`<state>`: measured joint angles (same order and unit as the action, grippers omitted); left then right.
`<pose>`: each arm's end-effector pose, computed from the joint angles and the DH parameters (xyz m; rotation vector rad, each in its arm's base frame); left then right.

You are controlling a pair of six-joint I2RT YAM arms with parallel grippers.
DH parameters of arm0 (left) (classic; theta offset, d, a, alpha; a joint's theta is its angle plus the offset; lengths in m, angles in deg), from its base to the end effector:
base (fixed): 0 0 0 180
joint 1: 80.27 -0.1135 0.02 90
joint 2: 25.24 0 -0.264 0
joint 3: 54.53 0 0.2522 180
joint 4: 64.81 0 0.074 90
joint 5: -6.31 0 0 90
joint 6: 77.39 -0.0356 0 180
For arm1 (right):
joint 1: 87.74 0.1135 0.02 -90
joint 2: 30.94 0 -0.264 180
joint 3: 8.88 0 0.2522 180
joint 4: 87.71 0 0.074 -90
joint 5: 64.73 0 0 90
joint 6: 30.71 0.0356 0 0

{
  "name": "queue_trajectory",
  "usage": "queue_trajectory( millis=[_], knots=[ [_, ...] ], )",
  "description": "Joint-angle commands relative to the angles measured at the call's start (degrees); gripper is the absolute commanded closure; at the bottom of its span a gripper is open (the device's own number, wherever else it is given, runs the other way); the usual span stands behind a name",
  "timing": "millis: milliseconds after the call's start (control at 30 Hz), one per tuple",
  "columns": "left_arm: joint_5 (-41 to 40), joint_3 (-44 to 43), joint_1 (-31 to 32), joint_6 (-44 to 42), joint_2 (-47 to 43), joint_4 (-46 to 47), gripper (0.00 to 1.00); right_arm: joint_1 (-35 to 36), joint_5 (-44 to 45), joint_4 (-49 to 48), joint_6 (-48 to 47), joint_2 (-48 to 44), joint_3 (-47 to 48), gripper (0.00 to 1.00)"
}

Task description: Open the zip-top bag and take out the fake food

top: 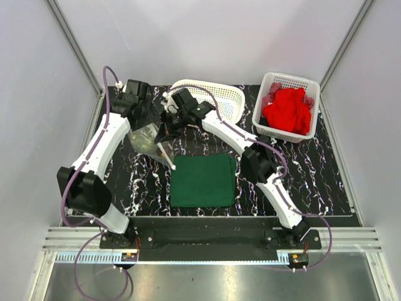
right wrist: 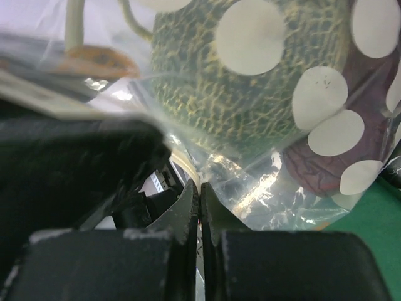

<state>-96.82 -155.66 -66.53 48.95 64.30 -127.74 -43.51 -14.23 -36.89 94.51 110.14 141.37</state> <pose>0.3252 -0.0712 0.3433 -0.5737 2.3693 -0.1077 0.3784 0.4000 0.2521 -0.6074 2.4991 1.4296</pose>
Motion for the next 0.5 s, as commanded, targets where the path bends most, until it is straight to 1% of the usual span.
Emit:
queue_trajectory(
  millis=[0,33,100,133,200,233,300,333,367,467],
  knots=[
    [4.3,-3.4,-0.9,-3.4,0.7,2.0,0.49,0.4,-0.2,-1.5,-1.3,-6.2,-0.5,0.98],
    [6.0,-3.2,-1.1,-4.0,0.2,2.8,0.65,0.3,-0.3,-1.5,-1.5,-6.5,-0.6,0.98],
    [7.1,-1.8,-1.5,-5.9,-0.9,3.6,0.81,0.4,-0.3,-1.5,-2.3,-6.9,-1.2,0.96],
    [9.1,-1.1,-1.8,-6.4,-1.5,4.4,0.98,0.3,-0.4,-1.5,-2.8,-7.3,-1.5,0.95],
    [11.4,-0.2,-2.8,-8.2,-2.8,4.9,1.0,0.2,-1.2,-1.4,-3.6,-7.8,-2.8,0.91],
    [15.2,0.1,-3.3,-8.9,-3.2,6.0,1.0,-0.1,-1.6,-1.4,-4.2,-8.5,-3.4,0.83],
    [18.9,0.3,-4.2,-11.2,-4.0,6.5,1.0,-0.5,-2.3,-1.4,-6.6,-9.9,-6.8,0.69],
    [22.0,0.3,-4.5,-11.9,-4.3,6.8,1.0,-1.0,-1.9,-1.5,-8.0,-11.6,-8.2,0.61],
    [23.9,0.5,-5.2,-13.2,-5.0,7.2,1.0,-1.7,-2.7,-1.9,-8.8,-12.1,-10.3,0.57],
    [30.2,3.3,-6.9,-14.4,-7.3,10.2,1.0,-2.4,-6.8,-2.2,-11.7,-12.8,-10.6,0.49]
  ],
)
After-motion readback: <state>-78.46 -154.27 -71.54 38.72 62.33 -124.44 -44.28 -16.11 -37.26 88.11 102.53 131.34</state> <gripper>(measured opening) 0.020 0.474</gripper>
